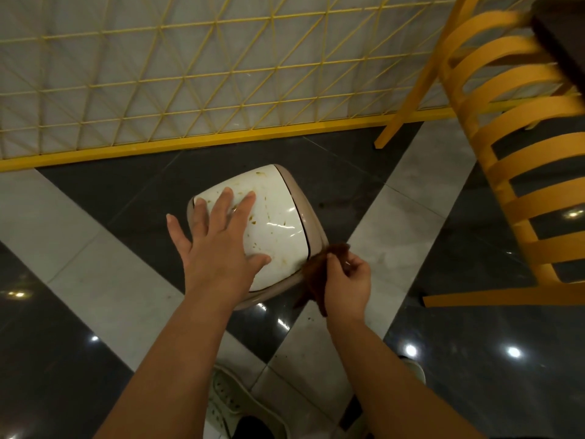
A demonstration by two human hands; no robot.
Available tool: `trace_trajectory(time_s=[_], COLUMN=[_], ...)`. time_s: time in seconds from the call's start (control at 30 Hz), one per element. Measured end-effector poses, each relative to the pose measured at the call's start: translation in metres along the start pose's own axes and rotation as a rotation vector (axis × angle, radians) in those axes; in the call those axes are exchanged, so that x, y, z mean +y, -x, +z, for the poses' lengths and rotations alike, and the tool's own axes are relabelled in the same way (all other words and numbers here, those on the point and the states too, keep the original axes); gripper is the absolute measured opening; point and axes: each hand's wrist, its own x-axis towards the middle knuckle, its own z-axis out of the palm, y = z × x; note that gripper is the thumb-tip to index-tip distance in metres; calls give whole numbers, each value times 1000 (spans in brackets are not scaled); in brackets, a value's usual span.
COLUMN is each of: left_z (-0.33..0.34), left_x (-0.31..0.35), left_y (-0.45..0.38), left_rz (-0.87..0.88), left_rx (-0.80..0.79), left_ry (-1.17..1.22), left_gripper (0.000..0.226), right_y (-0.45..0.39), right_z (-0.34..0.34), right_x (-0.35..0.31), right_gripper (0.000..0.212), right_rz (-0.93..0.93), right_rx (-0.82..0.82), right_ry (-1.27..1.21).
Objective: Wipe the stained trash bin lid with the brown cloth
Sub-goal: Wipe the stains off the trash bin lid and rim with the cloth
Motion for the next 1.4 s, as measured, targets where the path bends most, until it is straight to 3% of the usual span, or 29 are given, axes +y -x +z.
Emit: trace_trajectory(time_s=[0.4,0.7,1.0,1.17,1.4], left_z=[1,2,-4,-15,-20], left_x=[1,4,5,10,-7], left_y=[1,1,3,13,35], left_rz=[-4,-20,-19,24,-113], left_rx=[13,22,0,-24,-92], left_ry=[-3,31,-3,21,182], left_gripper=[98,98,95,86,92], right_y=[51,17,35,15,19], right_z=[32,12,15,-3,-26], right_x=[35,12,31,14,-4], right_gripper=[22,17,22,31,23], right_rz=[181,121,196,181,185], right_rx=[-69,4,-152,-120,-13], right_ry=[-60,-62,26,10,-162])
